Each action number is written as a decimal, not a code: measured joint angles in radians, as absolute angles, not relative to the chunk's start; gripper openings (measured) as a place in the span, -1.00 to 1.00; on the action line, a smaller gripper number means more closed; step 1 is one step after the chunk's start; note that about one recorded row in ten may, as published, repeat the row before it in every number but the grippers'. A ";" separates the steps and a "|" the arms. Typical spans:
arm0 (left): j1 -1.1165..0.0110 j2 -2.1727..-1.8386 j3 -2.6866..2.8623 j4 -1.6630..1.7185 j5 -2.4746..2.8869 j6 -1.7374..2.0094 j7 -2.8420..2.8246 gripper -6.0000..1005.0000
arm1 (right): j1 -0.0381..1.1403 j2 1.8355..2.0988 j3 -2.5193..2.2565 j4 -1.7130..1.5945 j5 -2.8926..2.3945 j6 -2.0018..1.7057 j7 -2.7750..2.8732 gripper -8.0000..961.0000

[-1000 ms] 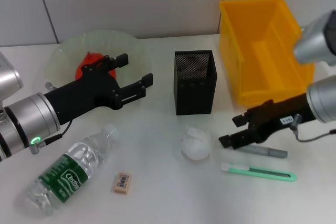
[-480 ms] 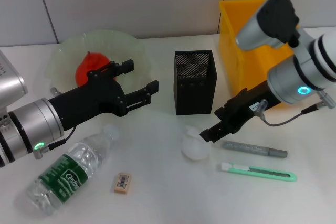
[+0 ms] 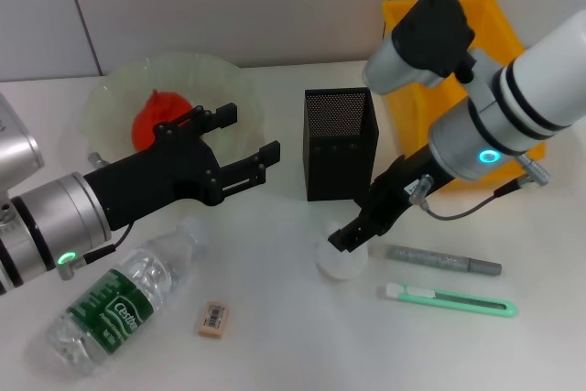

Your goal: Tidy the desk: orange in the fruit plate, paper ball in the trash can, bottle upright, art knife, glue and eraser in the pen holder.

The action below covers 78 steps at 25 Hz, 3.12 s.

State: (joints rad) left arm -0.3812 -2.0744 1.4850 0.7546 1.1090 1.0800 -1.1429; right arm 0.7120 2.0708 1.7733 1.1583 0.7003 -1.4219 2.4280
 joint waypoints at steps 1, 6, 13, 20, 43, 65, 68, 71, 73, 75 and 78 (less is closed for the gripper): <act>-0.368 -2.074 1.492 0.771 1.108 1.081 -1.143 0.60 | 0.718 2.071 1.766 1.148 0.700 -1.420 2.431 0.34; -0.354 -2.074 1.496 0.782 1.107 1.084 -1.143 0.60 | 0.735 2.073 1.736 1.107 0.697 -1.397 2.435 0.34; -0.344 -2.073 1.496 0.789 1.108 1.098 -1.142 0.60 | 0.750 2.073 1.679 1.081 0.683 -1.368 2.457 0.33; -0.341 -2.072 1.505 0.792 1.108 1.105 -1.143 0.60 | 0.760 2.076 1.674 1.056 0.677 -1.346 2.461 0.33; -0.337 -2.072 1.505 0.793 1.103 1.097 -1.141 0.60 | 0.775 2.075 1.627 1.015 0.661 -1.289 2.548 0.30; -0.321 -2.065 1.468 0.791 1.110 1.092 -1.120 0.60 | 0.583 2.077 1.659 1.383 0.663 -1.424 2.556 0.18; -0.311 -2.065 1.446 0.786 1.111 1.093 -1.113 0.60 | 0.540 2.078 1.698 1.493 0.666 -1.449 2.560 0.18; -0.303 -2.065 1.442 0.787 1.111 1.093 -1.110 0.60 | 0.470 2.081 1.735 1.653 0.673 -1.457 2.572 0.17; -0.301 -2.065 1.442 0.789 1.111 1.093 -1.109 0.60 | 0.453 2.081 1.743 1.692 0.673 -1.457 2.576 0.17; -0.298 -2.065 1.442 0.794 1.111 1.103 -1.105 0.60 | 0.353 2.083 1.764 1.829 0.687 -1.400 2.580 0.17; -0.298 -2.065 1.442 0.796 1.111 1.105 -1.105 0.60 | 0.322 2.084 1.766 1.854 0.694 -1.367 2.579 0.17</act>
